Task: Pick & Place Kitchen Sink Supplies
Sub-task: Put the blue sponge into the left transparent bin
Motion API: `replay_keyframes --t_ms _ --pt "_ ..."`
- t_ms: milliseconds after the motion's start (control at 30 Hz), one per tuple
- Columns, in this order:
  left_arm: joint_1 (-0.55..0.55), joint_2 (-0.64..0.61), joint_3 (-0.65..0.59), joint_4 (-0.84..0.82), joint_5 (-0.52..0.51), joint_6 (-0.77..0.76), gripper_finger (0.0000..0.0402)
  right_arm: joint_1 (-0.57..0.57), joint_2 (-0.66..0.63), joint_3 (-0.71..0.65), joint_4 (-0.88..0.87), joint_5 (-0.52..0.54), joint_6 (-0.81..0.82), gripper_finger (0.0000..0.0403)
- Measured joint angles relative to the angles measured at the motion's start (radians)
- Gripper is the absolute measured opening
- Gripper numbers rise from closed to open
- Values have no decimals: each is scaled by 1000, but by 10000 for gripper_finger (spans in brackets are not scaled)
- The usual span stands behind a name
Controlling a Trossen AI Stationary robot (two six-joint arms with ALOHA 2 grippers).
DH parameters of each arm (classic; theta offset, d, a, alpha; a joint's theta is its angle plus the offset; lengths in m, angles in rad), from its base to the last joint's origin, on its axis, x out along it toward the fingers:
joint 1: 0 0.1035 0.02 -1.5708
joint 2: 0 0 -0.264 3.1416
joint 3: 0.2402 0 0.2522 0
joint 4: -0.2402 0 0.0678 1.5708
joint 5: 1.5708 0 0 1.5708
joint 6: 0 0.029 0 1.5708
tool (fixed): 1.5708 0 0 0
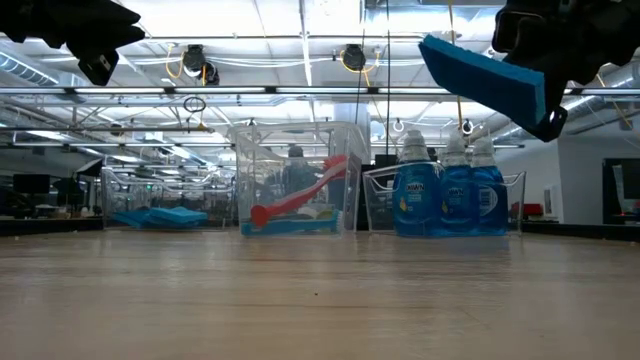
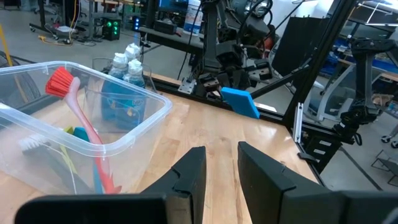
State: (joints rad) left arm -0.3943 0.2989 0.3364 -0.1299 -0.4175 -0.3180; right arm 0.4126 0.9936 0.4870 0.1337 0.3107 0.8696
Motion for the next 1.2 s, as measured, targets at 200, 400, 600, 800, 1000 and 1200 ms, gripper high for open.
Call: replay_keyframes --t_ms 200,400,600,800,1000,1200 --pt "0 0 0 0 0 0 93 0 0 0 26 1 -15 0" --pt "0 0 0 0 0 0 93 -1 0 0 163 6 -73 0" --pt "0 0 0 0 0 0 93 -42 0 41 301 3 -189 0" --pt "0 0 0 0 0 0 93 -121 40 195 295 -25 -393 0" --pt "0 0 0 0 0 0 93 -231 143 361 264 -82 -525 0" --pt "0 0 0 -10 1 31 93 -334 273 504 264 -151 -623 0"
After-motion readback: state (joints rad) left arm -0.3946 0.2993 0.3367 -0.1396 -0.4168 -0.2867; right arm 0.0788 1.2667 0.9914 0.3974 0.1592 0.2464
